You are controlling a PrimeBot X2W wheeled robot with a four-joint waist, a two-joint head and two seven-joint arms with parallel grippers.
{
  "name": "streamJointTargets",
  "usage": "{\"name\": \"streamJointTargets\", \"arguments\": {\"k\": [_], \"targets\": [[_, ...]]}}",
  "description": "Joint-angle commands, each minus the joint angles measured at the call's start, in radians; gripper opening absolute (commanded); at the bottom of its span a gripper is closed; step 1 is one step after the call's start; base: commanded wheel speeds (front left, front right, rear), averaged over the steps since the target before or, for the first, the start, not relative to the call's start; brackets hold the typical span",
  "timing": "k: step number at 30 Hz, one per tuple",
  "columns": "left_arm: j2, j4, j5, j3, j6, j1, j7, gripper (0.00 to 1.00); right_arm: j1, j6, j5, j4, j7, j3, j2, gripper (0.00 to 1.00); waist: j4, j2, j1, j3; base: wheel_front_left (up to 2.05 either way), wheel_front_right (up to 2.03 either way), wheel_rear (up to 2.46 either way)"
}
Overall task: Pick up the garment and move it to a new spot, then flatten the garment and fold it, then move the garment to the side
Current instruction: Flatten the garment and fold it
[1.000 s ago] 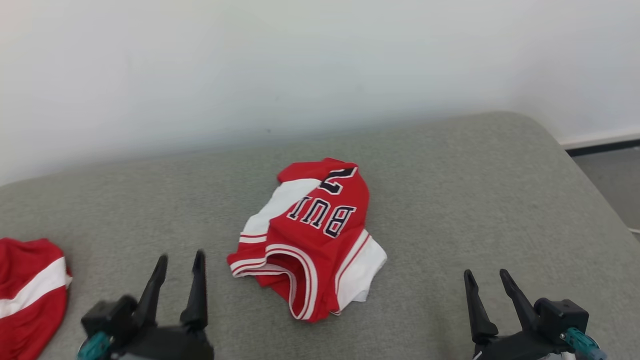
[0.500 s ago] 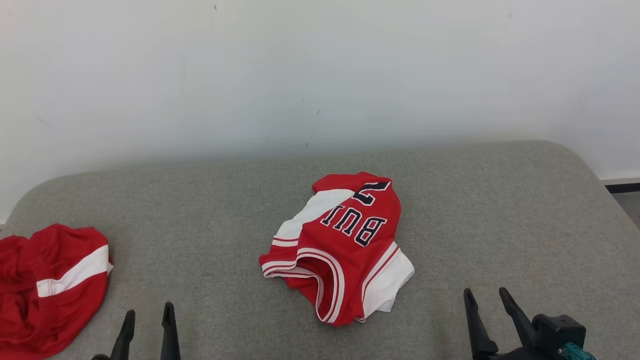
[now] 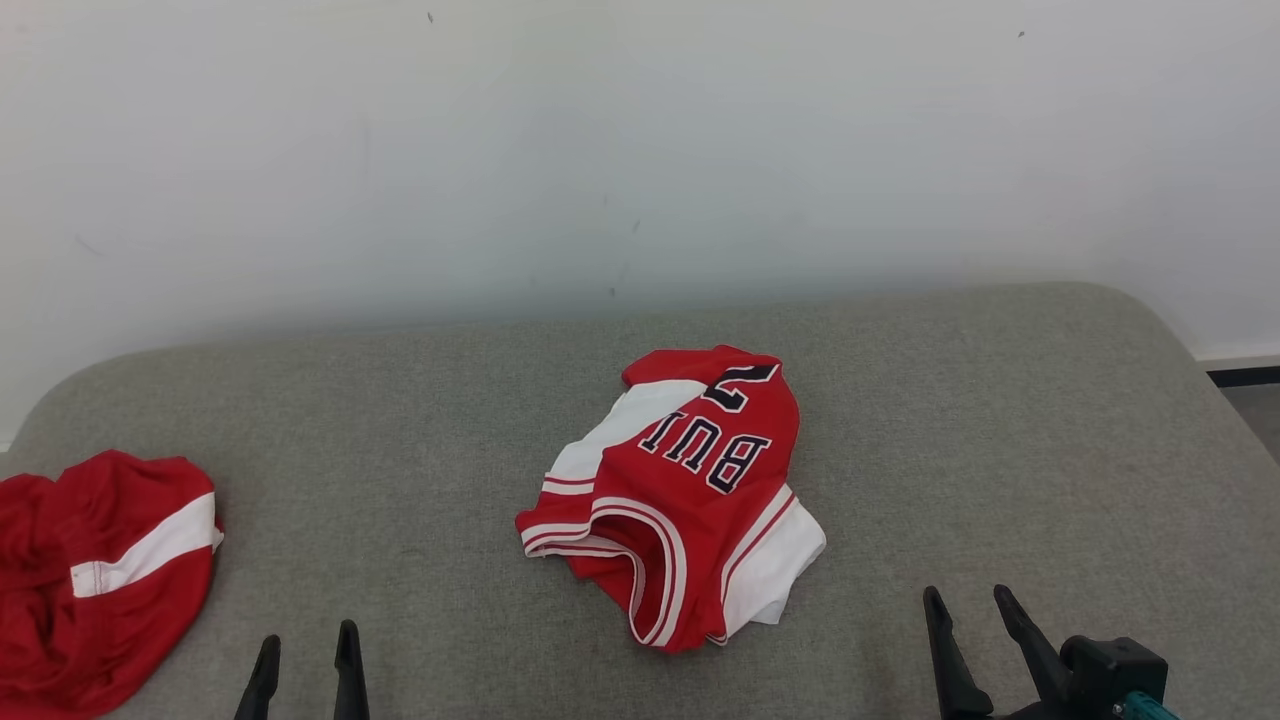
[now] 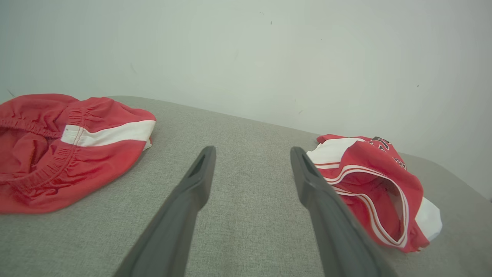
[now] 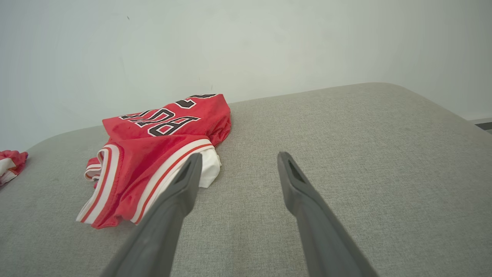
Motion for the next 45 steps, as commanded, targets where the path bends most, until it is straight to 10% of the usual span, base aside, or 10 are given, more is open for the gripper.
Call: {"name": "streamJointTargets", "arguments": {"k": [1, 16, 45], "targets": [[-0.002, -0.002, 0.013, 0.000, 0.001, 0.015, -0.001, 1.00, 0.007, 0.001, 0.010, 0.002, -0.005, 0.002, -0.001, 1.00, -0.003, 0.0000, 0.0000, 0.000, 0.00, 0.00, 0.00], [-0.021, 0.014, -0.011, -0.040, -0.004, 0.011, 0.016, 1.00, -0.003, 0.001, 0.015, 0.011, -0.006, 0.013, -0.001, 1.00, -0.029, 0.0000, 0.0000, 0.007, 0.00, 0.00, 0.00], [-0.042, 0.449, -0.243, -0.300, -0.042, -0.250, 0.016, 1.00, -0.057, 0.001, 0.014, 0.000, 0.002, 0.075, -0.001, 1.00, -0.315, 0.0000, 0.0000, 0.115, 0.00, 0.00, 0.00]]}}
